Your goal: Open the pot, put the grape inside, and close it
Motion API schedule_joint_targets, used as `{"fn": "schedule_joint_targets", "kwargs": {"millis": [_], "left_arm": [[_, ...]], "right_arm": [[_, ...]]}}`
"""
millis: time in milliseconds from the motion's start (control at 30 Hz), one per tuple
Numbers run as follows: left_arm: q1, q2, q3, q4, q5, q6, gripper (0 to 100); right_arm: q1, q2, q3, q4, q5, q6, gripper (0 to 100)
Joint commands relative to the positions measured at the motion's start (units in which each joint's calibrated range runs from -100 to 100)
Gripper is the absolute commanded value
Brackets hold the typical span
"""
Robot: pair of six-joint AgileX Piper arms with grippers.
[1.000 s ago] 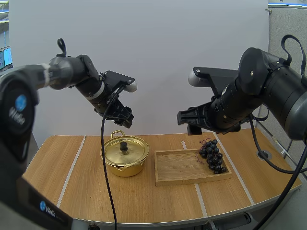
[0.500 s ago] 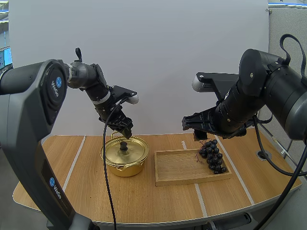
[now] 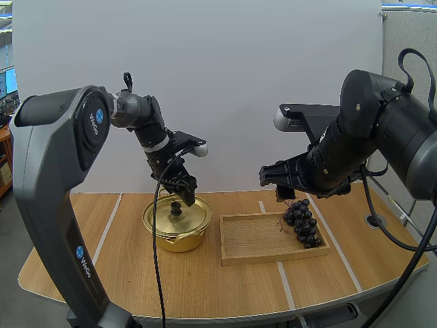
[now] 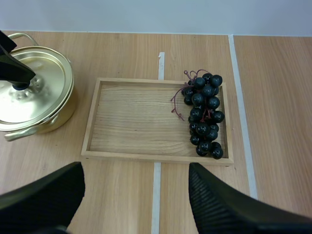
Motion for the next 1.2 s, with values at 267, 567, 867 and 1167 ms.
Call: {"fn": "schedule_joint_targets", "kwargs": {"millis": [267,567,867,1167], "left_arm": [[-0.28,1.6,-0.47,0.86,2.36,0.06,100],[-0.28,3.04,-0.47,0.89,2.42,-0.13,100],[-0.28,3.33,-0.47,2.13,2.41,-0.13,100],[-0.28,4.51,-0.47,3.32,2.41,-1.08,100]], "right_arm": [[-0.19,-0.58,-0.43,-0.64,0.36,0.27,100],[-0.19,-0.58,-0.43,-0.64,0.36,0.27,100],[-0.19,-0.58,-0.43,-0.64,0.36,0.27,100],[-0.19,-0.58,-0.43,-0.64,0.36,0.27,100]]}}
